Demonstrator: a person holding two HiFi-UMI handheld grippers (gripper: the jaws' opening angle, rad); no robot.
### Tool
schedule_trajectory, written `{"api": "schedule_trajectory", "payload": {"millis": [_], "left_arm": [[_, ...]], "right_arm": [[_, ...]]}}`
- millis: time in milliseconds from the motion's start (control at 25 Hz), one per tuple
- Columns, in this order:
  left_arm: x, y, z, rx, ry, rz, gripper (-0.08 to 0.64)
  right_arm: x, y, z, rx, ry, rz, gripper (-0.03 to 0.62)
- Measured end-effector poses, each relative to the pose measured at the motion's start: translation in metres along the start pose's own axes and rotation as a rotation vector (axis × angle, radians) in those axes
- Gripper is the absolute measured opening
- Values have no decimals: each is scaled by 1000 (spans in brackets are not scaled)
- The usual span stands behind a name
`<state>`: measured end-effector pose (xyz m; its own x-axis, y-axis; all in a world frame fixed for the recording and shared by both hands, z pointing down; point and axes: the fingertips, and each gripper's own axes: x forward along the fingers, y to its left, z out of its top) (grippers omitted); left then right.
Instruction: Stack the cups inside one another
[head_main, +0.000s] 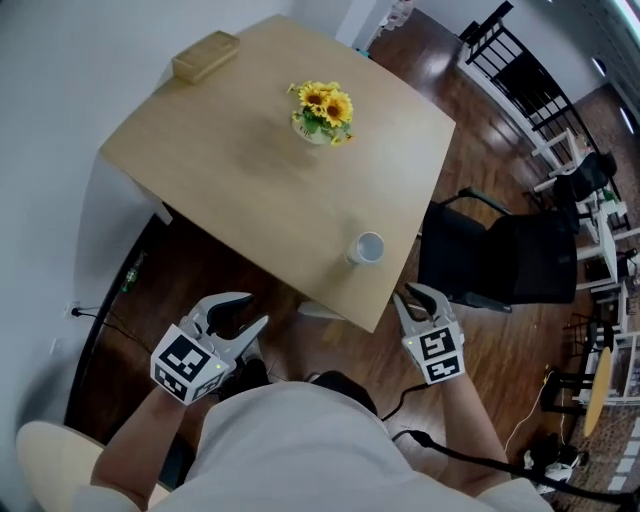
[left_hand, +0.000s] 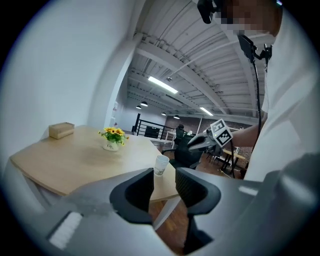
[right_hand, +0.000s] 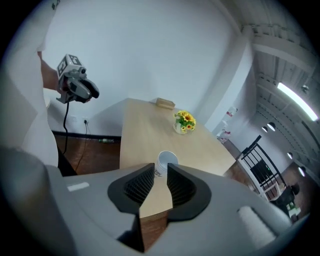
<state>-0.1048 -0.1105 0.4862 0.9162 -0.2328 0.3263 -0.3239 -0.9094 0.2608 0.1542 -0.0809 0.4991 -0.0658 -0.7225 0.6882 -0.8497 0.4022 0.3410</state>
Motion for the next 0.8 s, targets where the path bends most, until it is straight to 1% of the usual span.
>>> {"api": "schedule_trajectory", "payload": {"millis": [120, 200, 280, 360, 480, 640, 720, 800], "left_arm": [[2, -25, 14, 34, -34, -5, 146], [5, -46, 14, 63, -27, 2, 146], [8, -71, 11, 87, -28, 1, 147], [11, -97, 12, 102, -36, 12, 147], [17, -146, 12, 133, -36, 42, 147], [21, -226, -5, 178, -27, 38, 147], [21, -262, -20, 176, -11, 43, 147], [20, -295, -36, 176, 25, 37, 147]], "right_arm": [[-36, 4, -32, 80, -36, -42, 86], [-58, 6, -60, 123, -52, -69, 86], [-85, 13, -84, 142, -70, -83, 86], [-120, 21, -108, 141, -92, -93, 83], [-178, 32, -158, 177, -124, -101, 81], [-245, 49, -224, 267, -162, -110, 81], [-267, 57, -247, 281, -175, -109, 81], [-285, 63, -260, 276, -202, -105, 81]]}}
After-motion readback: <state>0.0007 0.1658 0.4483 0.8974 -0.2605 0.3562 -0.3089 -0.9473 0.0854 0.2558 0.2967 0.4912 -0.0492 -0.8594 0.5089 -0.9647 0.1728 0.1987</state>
